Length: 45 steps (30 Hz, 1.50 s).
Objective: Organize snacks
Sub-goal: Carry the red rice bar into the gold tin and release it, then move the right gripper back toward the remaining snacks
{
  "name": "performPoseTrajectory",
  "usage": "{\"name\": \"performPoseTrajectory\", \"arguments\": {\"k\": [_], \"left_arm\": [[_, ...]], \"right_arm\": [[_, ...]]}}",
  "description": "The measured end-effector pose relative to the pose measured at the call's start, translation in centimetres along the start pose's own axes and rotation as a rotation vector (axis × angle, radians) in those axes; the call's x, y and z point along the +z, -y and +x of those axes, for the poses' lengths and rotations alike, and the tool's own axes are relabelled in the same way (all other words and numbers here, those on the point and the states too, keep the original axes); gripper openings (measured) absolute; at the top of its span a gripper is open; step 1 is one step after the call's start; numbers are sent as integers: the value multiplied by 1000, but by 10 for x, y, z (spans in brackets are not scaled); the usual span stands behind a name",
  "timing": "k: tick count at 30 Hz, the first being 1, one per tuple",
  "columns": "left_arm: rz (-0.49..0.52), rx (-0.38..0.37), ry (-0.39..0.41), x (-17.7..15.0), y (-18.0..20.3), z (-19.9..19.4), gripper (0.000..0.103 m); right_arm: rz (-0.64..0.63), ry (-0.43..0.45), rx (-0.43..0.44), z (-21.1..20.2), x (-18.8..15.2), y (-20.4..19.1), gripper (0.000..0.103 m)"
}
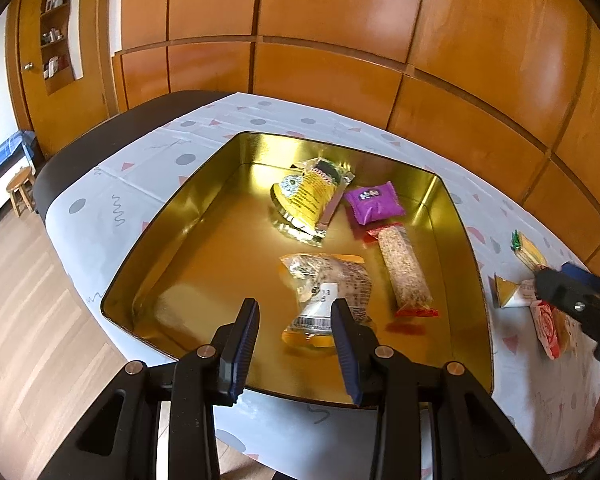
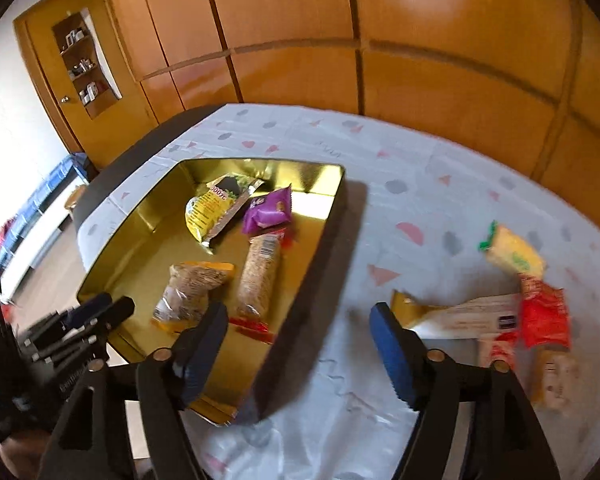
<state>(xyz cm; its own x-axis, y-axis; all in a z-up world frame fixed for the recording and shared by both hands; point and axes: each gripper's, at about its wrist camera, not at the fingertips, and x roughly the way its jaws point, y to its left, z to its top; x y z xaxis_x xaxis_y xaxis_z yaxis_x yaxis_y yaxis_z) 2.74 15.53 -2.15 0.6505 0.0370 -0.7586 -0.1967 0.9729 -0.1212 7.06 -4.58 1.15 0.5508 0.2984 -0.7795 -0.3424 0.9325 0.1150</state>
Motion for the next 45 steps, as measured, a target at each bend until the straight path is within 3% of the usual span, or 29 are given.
{"name": "performPoseTrajectory", "arguments": {"k": [3, 6, 8, 12, 17, 27, 35, 45], "left_arm": [[12, -2, 11, 0, 3, -3, 37], [21, -6, 14, -1, 5, -5, 37], [26, -7, 11, -1, 7, -4, 37], [40, -6, 8, -3, 12, -6, 37], [58, -7, 4, -6, 17, -7, 37], [100, -8, 8, -8, 29, -10, 37], [129, -9, 6, -10, 38, -11, 37], [184, -5, 0, -14, 55, -13, 37]], "right_arm": [[-31, 94, -38, -19, -10, -1, 84], [-44, 245, -132, -41, -21, -2, 103], [-46, 322, -186, -53, -30, 0, 103], [-23, 307, -229, -55, -35, 10, 103], [28, 161, -247, -45, -42, 35, 103], [65, 170, -325, -61, -62, 74, 103], [33, 125, -395, -75, -64, 105, 103], [113, 157, -531, -119, -52, 198, 103]]}}
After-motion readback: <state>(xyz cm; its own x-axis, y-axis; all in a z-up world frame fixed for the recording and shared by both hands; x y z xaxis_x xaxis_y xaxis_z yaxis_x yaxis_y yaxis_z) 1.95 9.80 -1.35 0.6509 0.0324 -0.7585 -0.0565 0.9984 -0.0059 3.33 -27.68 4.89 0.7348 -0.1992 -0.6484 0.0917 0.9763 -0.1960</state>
